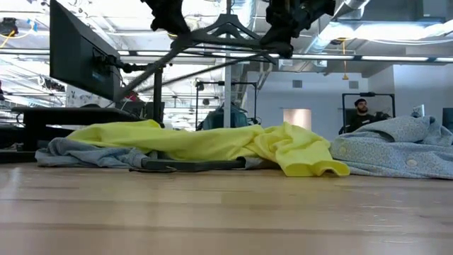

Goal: Hang clothes
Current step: Hang the yellow shirt on the bottom black hanger

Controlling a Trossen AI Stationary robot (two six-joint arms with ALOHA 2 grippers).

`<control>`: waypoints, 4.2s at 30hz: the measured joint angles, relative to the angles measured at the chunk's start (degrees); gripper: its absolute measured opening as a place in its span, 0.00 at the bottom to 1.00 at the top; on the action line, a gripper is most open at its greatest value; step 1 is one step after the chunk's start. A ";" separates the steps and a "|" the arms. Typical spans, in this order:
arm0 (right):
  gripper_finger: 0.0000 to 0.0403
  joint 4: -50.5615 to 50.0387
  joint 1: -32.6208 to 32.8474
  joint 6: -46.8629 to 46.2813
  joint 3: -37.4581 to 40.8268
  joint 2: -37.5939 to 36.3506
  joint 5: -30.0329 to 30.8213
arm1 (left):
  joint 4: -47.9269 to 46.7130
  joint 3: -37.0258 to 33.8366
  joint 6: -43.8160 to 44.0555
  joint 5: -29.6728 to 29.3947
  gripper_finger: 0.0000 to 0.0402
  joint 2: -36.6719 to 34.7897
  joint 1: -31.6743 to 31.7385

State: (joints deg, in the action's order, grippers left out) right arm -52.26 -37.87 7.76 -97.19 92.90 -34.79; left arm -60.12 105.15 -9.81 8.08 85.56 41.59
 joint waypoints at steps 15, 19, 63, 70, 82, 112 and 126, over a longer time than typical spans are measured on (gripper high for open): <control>0.07 -7.68 7.68 -13.91 17.26 -13.46 -10.01 | -2.27 -3.11 -0.02 2.29 0.29 -0.44 -1.25; 0.07 12.52 11.69 -28.33 33.77 -18.78 -9.84 | -2.38 -3.11 0.03 5.17 0.29 -0.44 -1.28; 0.27 30.80 8.90 -5.21 37.88 -13.02 13.95 | -8.46 -32.73 -3.25 -6.53 0.29 -0.46 -3.29; 0.27 29.85 8.07 -2.79 37.92 -9.67 13.95 | 5.02 -42.88 -8.60 -8.32 0.29 -0.46 -4.51; 0.27 26.31 8.11 -1.20 37.97 -9.18 13.73 | 12.24 -47.13 -13.37 -8.81 0.29 -0.20 -3.76; 0.27 36.12 5.64 2.64 27.13 -10.54 13.77 | 17.57 -22.07 -7.15 -3.81 0.00 -2.18 -7.87; 0.37 52.17 7.60 -19.64 25.64 -3.61 10.60 | 18.32 -18.61 -10.15 -3.50 0.00 -2.01 -9.91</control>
State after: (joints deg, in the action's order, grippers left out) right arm -0.08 -30.27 -11.88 -71.55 89.30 -24.19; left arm -41.80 86.54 -19.96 4.58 83.55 31.68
